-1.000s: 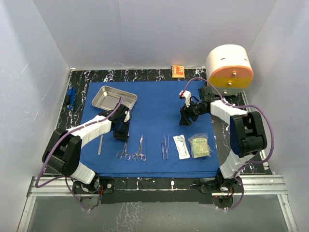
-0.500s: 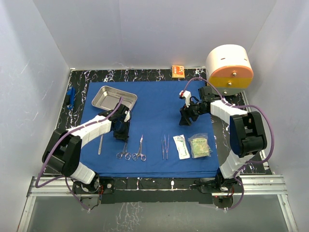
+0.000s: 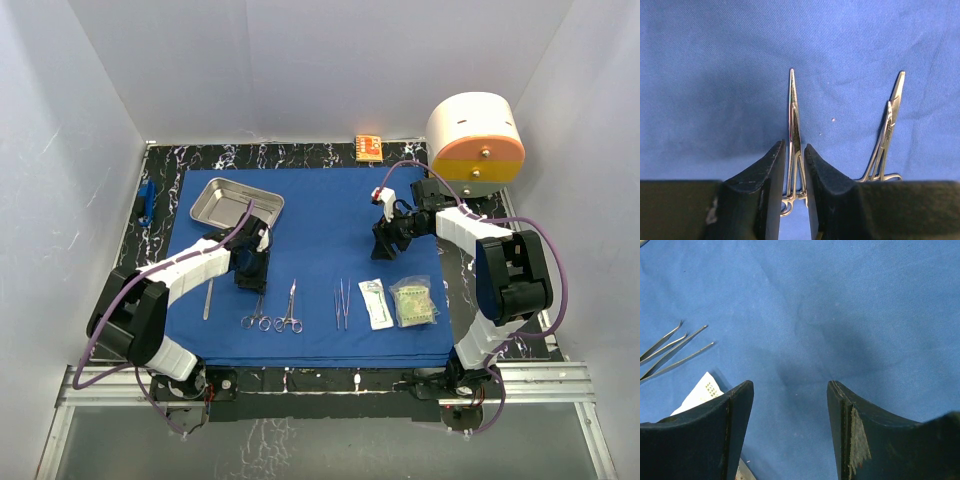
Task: Open and lay out the surgical kit
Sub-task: Place the medical item in the surgical kit.
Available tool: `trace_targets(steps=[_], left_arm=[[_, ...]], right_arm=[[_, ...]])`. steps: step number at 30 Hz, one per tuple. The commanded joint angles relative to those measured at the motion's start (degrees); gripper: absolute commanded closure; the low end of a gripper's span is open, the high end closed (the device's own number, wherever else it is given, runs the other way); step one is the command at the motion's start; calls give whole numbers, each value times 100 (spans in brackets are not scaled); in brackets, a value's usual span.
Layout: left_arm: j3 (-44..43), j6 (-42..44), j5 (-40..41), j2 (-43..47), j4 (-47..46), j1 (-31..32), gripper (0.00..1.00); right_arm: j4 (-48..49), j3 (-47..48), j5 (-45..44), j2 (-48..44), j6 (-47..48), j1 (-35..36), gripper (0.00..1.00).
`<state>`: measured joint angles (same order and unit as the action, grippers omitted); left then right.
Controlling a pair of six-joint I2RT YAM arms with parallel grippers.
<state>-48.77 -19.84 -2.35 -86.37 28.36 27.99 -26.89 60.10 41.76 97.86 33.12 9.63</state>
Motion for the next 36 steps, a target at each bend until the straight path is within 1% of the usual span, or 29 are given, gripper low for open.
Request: trace_targets(steps=[1,10,18,24,29,36], left_arm=[[-9,67,59,324,122,6,77],[149,153,-116,344,117,4,74],[-68,298,-73,325,103,5,73],[-479,448,-76,452,154,-2,70],[-843,754,22,612,79,-40,62],[-1403,1290,20,729,-81,-606,41]], right_arm=[[71,180,87,-47,50,-5,42],[77,178,86,-64,39,-9,42],[79,178,87,-57,39,-8,42],[74,194,95,-22,12,-5,42],[66,242,74,-114,-70,0,41],[-110,593,-125,-506,-296,12,41]])
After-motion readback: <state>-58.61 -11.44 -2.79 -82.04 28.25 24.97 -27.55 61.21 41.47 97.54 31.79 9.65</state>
